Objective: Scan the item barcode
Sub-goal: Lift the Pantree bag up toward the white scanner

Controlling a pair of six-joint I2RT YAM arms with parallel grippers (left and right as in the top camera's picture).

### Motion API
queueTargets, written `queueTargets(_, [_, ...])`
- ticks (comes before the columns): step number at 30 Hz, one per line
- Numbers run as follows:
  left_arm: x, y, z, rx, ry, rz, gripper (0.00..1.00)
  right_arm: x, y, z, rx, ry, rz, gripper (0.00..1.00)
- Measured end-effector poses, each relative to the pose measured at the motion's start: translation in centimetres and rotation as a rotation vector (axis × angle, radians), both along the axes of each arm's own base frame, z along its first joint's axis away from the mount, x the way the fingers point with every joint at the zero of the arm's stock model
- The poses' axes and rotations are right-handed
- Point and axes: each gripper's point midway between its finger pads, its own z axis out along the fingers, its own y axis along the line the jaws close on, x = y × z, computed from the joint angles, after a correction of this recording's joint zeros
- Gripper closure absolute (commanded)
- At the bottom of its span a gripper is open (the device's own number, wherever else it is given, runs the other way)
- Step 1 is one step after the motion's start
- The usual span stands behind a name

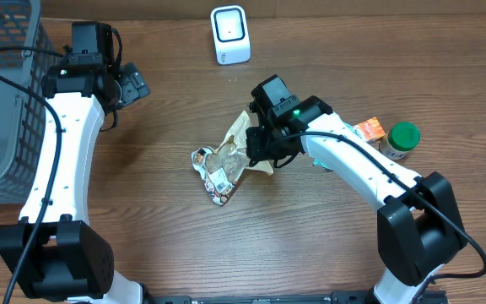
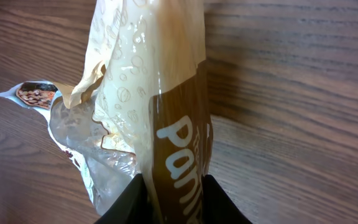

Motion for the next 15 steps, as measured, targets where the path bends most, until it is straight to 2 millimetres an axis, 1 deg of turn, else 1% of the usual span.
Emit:
queueTargets(3, [0.0,0.0,0.0,0.0,0.0,0.0,0.0,0.0,0.0,0.4,-0.003,-0.001,0.01,0.96])
queueTargets(5, [0.0,0.0,0.0,0.0,0.0,0.0,0.0,0.3,0.2,1.3,0.001,-0.016,0.025,0.96])
queueTargets(7, [0.0,0.0,0.0,0.0,0.0,0.0,0.0,1.1,0.7,3.3,0.015,-0.05,0.041,0.96])
queueTargets(8, [0.0,0.0,0.0,0.0,0.0,0.0,0.0,1.4,0.8,4.0,0.02,-0.061,0.044,0.96])
queueTargets(11, [0.0,0.0,0.0,0.0,0.0,0.0,0.0,2.9,1.4,8.3,0.046,-0.132,0.049,0.96])
queueTargets(12, [0.0,0.0,0.0,0.0,0.001,0.0,0.0,3.5,1.4,10.1,0.054,-0.163,0.048,0.97])
queueTargets(14, [0.0,0.0,0.0,0.0,0.0,0.0,0.0,5.1,1.5,14.2,0.085,-0.257,0.04,0.96])
queueTargets(15, [0.0,0.0,0.0,0.0,0.0,0.0,0.0,6.2,1.4,16.9,0.107,-0.326,0.029,0.96])
